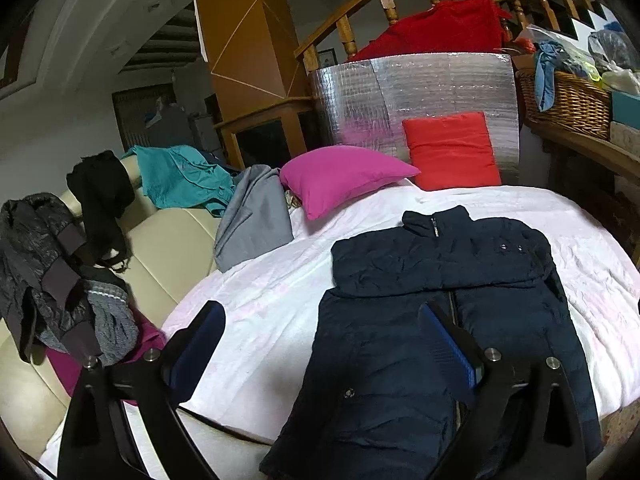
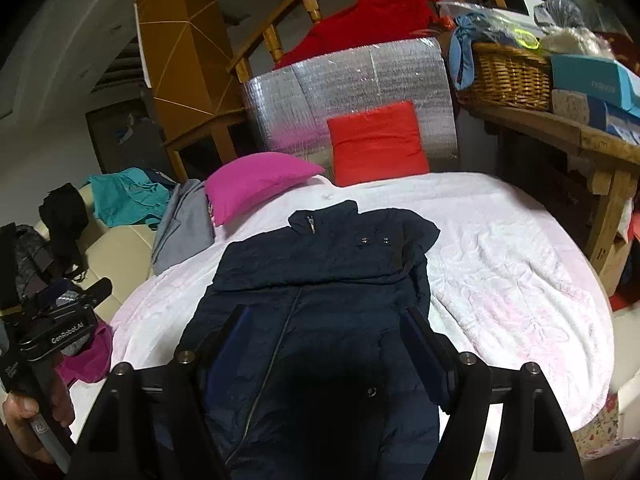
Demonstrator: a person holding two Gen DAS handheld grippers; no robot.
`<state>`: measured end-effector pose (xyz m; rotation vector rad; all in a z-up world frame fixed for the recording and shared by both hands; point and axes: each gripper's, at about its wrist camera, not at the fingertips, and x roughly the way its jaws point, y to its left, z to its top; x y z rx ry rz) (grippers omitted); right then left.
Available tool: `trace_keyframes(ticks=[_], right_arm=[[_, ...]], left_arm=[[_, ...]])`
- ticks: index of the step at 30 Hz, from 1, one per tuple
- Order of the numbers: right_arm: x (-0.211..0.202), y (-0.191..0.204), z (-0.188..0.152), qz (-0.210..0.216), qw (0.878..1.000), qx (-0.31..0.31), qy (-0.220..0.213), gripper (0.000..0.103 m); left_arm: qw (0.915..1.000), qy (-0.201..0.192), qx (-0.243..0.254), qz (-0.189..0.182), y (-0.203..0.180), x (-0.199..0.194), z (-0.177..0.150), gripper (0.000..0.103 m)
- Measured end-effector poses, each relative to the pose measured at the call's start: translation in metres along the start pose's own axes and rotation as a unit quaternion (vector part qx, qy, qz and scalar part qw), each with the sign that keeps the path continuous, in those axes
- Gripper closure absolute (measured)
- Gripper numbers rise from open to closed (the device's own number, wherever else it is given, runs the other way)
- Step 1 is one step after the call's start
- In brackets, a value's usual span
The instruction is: Fold large clothes
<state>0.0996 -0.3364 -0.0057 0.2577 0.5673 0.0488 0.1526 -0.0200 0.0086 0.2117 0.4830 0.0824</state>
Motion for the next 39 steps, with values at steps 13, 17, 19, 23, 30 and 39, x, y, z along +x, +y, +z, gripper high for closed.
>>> trace_keyframes(ticks=[13,17,19,23,30,39], right_arm=[[-0.018,0.000,-0.015,0.010,1.000,0.009,-0.007,0.021],[-0.019,-0.001,-0.017,0.013,1.000,0.014,-0.006,0.021],[-0.019,0.000,-0.018,0.013,1.000,0.013,-0.006,0.021],[-0.020,0.000,-0.020,0.016,1.000,0.014,-0.004,0.021],[-0.015,0.000,-0.027,0.016,1.000,0.013,0.011,0.020],[-0.009,-0.006,-0.035,0.014,0.999,0.022,0.023,0.020]], left_arm=[[0.9998,-0.005,0.020,-0.002,-0.005,-0.021,-0.012,0.006],[0.9998,0.000,0.021,-0.004,-0.005,-0.020,-0.015,0.006],[0.9998,0.004,0.021,-0.006,-0.005,-0.019,-0.016,0.006],[0.9997,0.012,0.019,-0.003,-0.005,-0.016,-0.022,0.006],[0.9989,0.041,0.015,-0.013,-0.003,-0.006,-0.036,0.006],[0.9984,0.053,0.008,-0.016,0.004,0.001,-0.042,0.006]])
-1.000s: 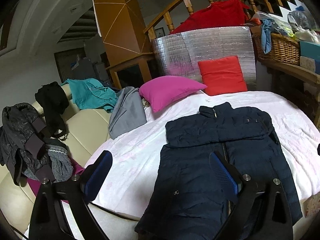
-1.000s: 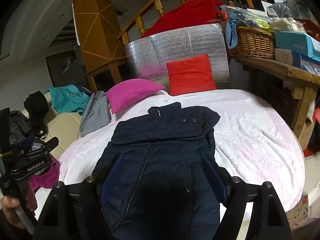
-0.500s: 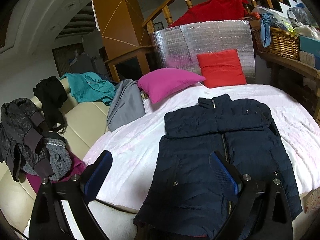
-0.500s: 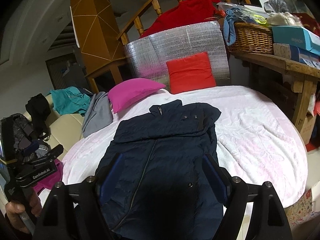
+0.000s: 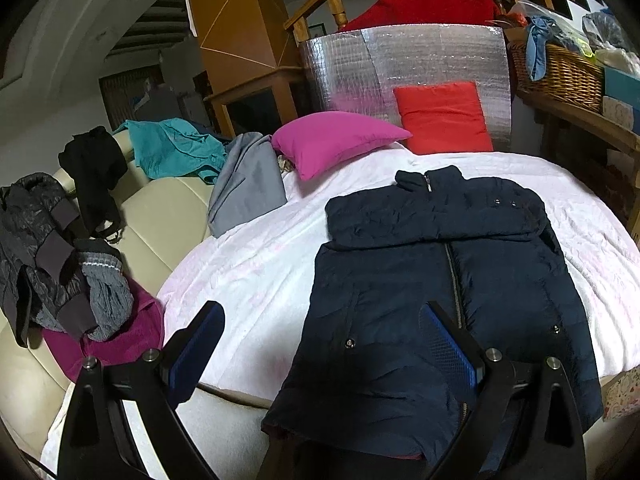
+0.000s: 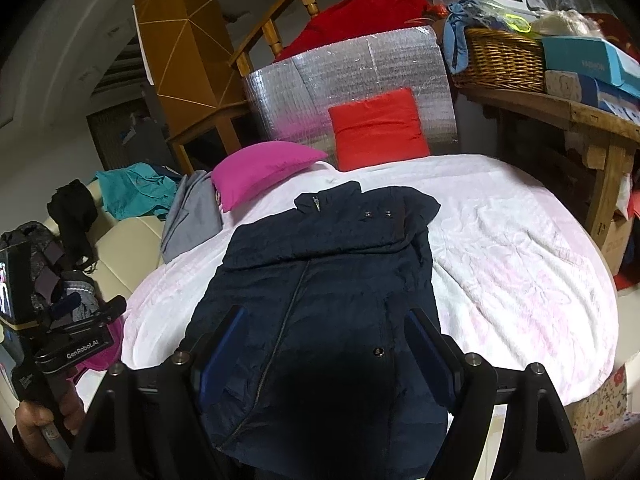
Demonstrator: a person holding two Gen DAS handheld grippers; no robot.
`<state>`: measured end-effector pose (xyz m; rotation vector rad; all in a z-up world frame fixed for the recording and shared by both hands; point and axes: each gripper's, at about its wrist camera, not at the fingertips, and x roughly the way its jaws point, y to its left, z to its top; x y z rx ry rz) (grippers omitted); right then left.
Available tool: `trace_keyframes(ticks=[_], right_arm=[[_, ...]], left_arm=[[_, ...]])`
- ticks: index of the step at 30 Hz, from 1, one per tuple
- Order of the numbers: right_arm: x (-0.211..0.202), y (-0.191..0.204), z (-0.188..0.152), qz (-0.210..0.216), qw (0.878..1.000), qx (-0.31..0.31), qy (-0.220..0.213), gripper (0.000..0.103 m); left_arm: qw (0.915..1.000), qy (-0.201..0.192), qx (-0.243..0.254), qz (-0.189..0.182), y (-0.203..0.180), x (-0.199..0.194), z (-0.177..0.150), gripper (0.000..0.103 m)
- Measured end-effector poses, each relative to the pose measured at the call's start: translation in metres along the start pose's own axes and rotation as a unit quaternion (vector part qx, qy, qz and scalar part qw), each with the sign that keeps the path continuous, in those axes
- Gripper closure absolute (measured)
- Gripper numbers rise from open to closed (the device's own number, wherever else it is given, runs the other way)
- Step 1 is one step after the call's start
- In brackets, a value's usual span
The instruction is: Fold large clothes
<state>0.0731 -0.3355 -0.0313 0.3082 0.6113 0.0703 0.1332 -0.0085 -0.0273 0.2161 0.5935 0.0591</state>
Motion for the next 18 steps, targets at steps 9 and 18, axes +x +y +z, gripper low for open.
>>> trace_keyframes(ticks=[9,18], right_arm=[[-0.002,-0.001,-0.002,-0.001,1.000,-0.002,-0.001,0.020],[0.000,-0.004,-0.002,-0.002,1.000,0.003,0.003,0.020]], left_arm=[[0.9997,0.025,0.001,0.003,0.004,0.012,-0.008,0.006],[0.9997,0.025,-0.003,0.003,0.011,0.016,-0.011,0.006]])
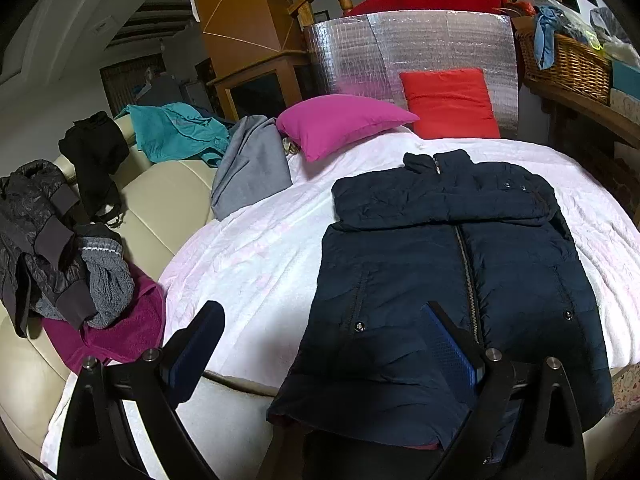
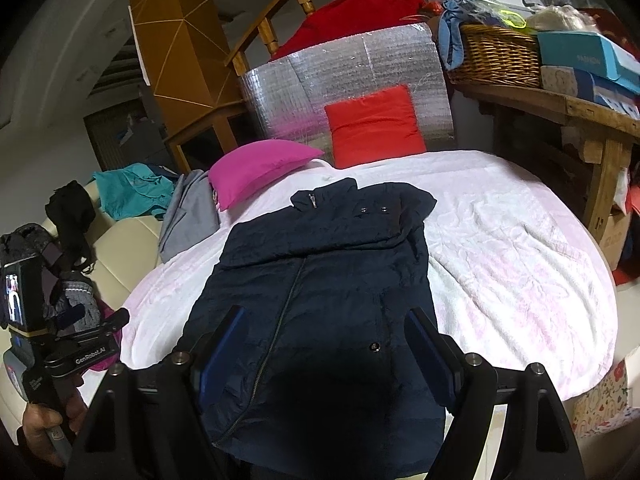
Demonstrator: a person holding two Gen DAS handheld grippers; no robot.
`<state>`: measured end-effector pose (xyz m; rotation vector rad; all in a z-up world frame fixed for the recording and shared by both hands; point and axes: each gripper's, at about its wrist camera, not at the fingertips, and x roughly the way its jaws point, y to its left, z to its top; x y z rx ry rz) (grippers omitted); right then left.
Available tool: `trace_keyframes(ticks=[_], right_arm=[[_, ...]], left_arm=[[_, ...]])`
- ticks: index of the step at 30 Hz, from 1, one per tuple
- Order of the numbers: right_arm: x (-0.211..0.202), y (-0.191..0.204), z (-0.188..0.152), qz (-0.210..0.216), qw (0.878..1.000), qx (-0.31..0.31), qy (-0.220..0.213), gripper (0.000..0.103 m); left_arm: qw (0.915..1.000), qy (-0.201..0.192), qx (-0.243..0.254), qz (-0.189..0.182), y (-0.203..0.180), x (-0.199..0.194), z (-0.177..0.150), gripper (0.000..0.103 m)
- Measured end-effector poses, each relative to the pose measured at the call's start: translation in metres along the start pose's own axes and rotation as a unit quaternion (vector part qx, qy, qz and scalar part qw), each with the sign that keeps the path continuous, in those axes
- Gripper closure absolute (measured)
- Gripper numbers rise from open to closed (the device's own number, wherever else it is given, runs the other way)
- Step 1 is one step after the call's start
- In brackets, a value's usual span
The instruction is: Fold large clothes
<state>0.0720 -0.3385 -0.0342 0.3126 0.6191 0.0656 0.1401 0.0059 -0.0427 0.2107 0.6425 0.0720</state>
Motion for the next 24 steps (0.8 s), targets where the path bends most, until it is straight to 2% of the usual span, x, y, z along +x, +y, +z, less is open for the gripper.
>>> trace_keyframes(ticks=[8,18,21,24], right_arm=[[0.004,0.003,-0.002,0.001,1.000,-0.005,0.007,0.020],[0.023,-0.011,-0.010,-0.009,0.999,0.013,0.034,0.020],[0.025,-0.015,-0.012,-0.012,0.999,0.014,0.039,0.020],[0.025,-0.025,-0.018,-0.012,0.999,0.019,0.047,0.020]], left_arm=[[0.9999,0.007,-0.012,-0.004,0.006,0.006,-0.002,0.006],[0.9993,0.035,-0.011,0.004,0.012,0.028,-0.013,0.006],[0.9986,0.049,-0.014,-0.015,0.021,0.034,-0.020,0.006],[0.9946,0.083,-0.031,-0.054,0.039,0.047,-0.034,0.006]])
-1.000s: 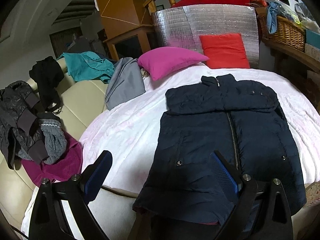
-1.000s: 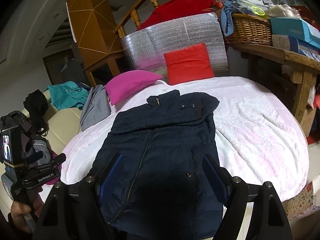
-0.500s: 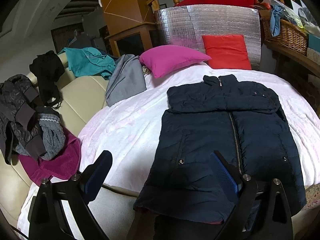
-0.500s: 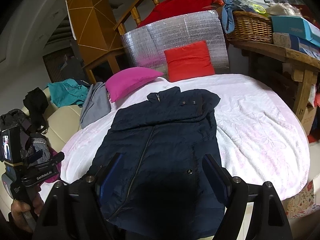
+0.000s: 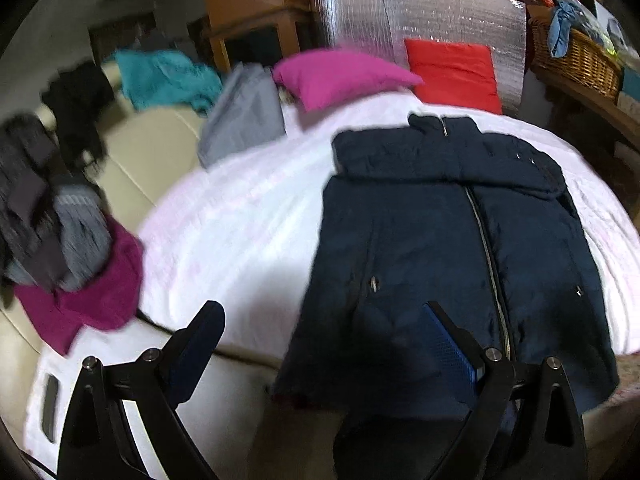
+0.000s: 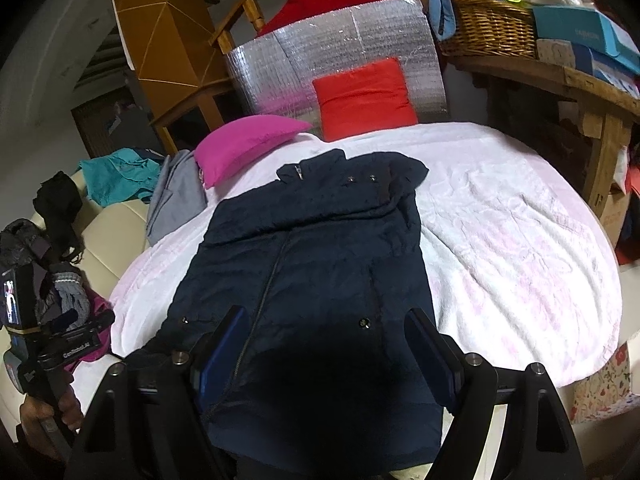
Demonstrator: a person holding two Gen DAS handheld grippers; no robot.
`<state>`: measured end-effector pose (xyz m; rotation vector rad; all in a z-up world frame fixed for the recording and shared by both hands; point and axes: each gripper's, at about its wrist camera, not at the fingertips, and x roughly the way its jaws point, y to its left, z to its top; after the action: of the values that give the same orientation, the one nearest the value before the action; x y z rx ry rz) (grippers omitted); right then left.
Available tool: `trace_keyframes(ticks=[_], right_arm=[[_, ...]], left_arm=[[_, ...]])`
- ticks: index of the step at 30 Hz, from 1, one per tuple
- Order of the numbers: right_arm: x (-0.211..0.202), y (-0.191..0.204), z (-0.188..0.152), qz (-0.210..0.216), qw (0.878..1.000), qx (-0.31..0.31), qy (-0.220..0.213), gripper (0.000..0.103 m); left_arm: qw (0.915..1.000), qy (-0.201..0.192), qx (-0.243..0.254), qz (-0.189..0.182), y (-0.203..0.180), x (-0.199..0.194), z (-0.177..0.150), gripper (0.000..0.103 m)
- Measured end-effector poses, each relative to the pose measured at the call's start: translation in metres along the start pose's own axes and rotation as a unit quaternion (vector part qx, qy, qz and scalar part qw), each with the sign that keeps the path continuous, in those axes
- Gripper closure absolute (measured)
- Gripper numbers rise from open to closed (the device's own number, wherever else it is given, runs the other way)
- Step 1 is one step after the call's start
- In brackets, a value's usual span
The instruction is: Fold large clothes
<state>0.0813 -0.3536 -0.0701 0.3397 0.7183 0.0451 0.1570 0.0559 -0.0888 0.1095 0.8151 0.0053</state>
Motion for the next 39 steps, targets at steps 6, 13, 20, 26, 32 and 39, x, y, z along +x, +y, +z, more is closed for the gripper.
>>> trace_keyframes(ticks=[6,13,20,26,32,39], right_arm=[[0.008,-0.037,-0.015,0.001,0.999,0.044,0.032,0.020],[0.030,-0.096,-0.041,0.040,0.985,0.151,0.075,0.020],[0.052,-0.128,-0.061,0.047,0.970,0.216,0.101,0.020],[0.068,-0.124,-0.071,0.057,0.968,0.212,0.120,0.020],[0.076,-0.126,-0.084,0.065,0.963,0.226,0.133,0.020],[0.083,-0.124,-0.092,0.083,0.955,0.245,0.147,0.020]], left_arm=[[0.9921,0.081,-0.010,-0.095,0.031,0.035,-0.025,0.006],[0.9850,0.098,-0.049,-0.133,0.052,0.066,-0.045,0.006],[0.9867,0.101,-0.061,-0.111,0.064,0.080,-0.067,0.006],[0.9727,0.141,-0.116,-0.144,0.077,0.098,-0.069,0.006],[0.9684,0.161,-0.133,-0.137,0.083,0.114,-0.066,0.006],[0.9360,0.204,-0.169,-0.231,0.078,0.140,-0.066,0.006]])
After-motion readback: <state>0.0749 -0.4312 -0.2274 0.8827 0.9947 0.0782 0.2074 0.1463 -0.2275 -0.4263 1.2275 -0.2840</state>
